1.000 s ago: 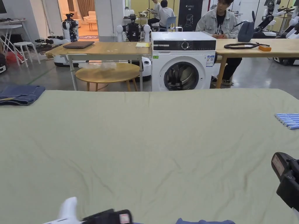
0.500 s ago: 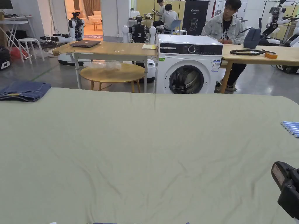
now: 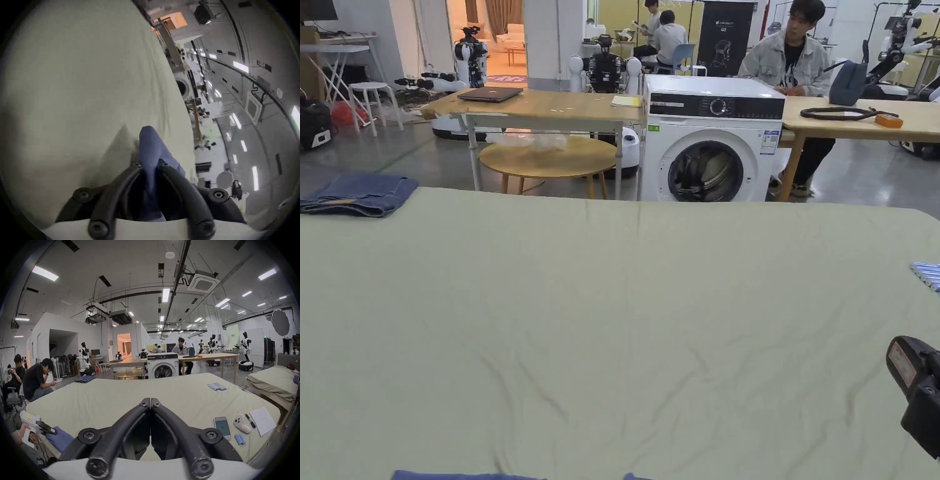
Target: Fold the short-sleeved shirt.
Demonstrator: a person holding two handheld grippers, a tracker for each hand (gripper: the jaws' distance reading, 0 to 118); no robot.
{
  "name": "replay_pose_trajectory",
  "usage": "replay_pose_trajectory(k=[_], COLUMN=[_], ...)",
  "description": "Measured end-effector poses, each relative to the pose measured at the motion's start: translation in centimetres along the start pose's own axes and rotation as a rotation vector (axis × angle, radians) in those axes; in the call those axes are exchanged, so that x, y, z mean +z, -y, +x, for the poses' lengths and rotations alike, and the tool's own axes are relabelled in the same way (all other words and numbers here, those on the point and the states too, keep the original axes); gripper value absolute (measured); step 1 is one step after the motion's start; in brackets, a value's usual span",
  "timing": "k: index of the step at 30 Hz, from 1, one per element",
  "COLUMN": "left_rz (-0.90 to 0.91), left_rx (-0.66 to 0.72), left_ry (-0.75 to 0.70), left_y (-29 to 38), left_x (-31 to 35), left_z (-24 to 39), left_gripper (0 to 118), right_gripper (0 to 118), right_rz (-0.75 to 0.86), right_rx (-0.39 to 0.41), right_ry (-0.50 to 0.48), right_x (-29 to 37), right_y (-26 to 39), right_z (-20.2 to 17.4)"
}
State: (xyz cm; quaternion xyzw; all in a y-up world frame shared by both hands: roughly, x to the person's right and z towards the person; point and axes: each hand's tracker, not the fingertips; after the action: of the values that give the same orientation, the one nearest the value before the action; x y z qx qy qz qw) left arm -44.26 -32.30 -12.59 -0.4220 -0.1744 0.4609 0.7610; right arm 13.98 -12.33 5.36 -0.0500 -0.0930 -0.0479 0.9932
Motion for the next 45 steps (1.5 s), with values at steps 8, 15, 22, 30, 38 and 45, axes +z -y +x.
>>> replay_pose_trajectory(k=[8, 15, 22, 30, 38, 45], left_rz=[-0.006, -0.335, -0.502, -0.056, -0.417, -0.453], left_rx=[-0.335, -0.597, -0.575, -0.905, -0.94, -0.854], left_ry=[0.024, 0.052, 0.136, 0.022, -0.004, 0.025], left_y=[4.1, 12.0, 19.3, 16.5, 23.6, 25.0], left_x=[0.1, -12.3, -20.2, -13.0, -18.6, -21.4], left_z=[13.7, 21.4, 21.8, 25.2, 20.2, 19.8], left_gripper=[7, 7, 100, 0, 0, 0], right_gripper=[0, 0, 0, 0, 0, 0], right_rz=[0.002, 0.023, 0.044, 0.046, 0.013, -0.028], right_rx=[-0.012, -0.031, -0.047, -0.078, -0.089, -0.043], right_ry=[-0.051, -0.029, 0.066, 0.115, 0.066, 0.021], right_x=[-0.7, 1.0, 3.6, 3.9, 2.2, 2.0], right_y=[0.2, 0.3, 0.2, 0.7, 1.7, 2.1], right_z=[-0.2, 1.7, 5.2, 7.2, 5.7, 4.3])
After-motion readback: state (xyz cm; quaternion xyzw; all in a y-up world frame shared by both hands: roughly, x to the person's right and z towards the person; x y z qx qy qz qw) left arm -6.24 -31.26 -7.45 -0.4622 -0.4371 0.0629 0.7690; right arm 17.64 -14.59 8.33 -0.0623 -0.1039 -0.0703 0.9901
